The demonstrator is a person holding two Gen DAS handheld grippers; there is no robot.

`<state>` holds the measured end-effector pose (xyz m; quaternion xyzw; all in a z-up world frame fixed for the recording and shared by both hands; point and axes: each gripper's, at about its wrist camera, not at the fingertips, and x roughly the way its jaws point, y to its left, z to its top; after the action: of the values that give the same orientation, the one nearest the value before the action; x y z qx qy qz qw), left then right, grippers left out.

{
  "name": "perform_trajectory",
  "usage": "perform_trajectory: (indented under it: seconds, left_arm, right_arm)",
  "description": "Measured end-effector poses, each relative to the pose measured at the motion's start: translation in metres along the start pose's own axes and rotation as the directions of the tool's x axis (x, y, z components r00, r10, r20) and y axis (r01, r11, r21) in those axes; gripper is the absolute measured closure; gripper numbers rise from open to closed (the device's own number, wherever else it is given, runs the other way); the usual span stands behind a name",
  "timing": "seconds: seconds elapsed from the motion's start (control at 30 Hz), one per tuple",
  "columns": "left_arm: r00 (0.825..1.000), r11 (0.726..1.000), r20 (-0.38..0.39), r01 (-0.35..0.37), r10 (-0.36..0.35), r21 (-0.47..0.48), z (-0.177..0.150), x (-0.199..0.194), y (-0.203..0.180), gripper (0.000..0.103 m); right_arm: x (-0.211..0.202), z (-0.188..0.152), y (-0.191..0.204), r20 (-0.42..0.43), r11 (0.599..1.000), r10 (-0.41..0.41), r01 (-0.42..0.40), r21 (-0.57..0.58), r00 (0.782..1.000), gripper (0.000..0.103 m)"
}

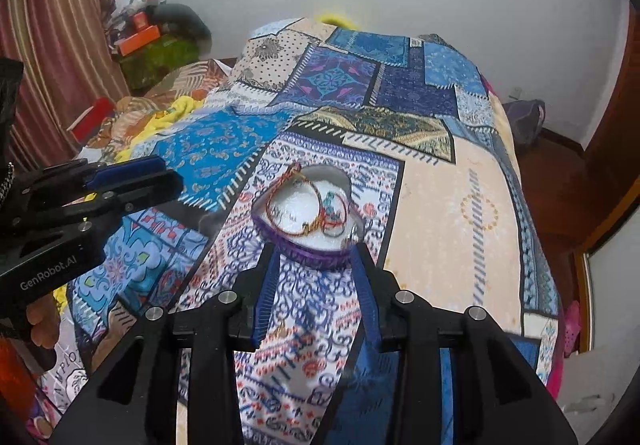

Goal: Organize jewelry
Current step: 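Drop the gold earring into the heart tin with the left tool, then grasp a gold ring with the left tool while the right tool grasps a gold hoop earring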

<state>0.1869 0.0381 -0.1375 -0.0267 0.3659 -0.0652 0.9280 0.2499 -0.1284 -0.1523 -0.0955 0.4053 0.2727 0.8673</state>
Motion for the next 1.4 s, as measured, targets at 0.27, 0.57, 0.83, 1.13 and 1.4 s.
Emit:
perform_trajectory:
  seconds: [0.27,0.57,0.83,1.13,1.4]
  left_arm:
    - [0.997,1.0,-0.082,-0.009,0.01,0.015,-0.036,0.006,-0.004,0.078]
    - [0.988,1.0,-0.154,-0.005,0.0,-0.029,-0.061,0.019,0.0,0.078]
    - [0.985,0.999,-0.171,-0.002,-0.005,-0.045,-0.066,0.026,0.003,0.078]
    - [0.98,0.998,-0.193,0.027,-0.036,-0.051,-0.068,0.036,-0.001,0.078]
    - [0.974,0.994,-0.199,0.11,-0.113,-0.023,-0.064,0.045,-0.027,0.078]
  right_arm:
    - [0.009,-0.025,0.007,-0.066,1.0,0.003,-0.003,0.003,0.998,0.066]
    - [0.042,-0.046,0.023,-0.177,0.999,0.021,-0.029,-0.041,0.984,0.066]
    - [0.05,-0.045,0.027,-0.17,0.997,0.006,-0.019,-0.078,0.985,0.066]
    - [0.05,-0.047,0.03,-0.15,0.993,0.03,-0.046,-0.106,0.988,0.087]
    - [0.043,-0.048,0.018,-0.135,0.997,0.043,-0.051,-0.053,0.99,0.094]
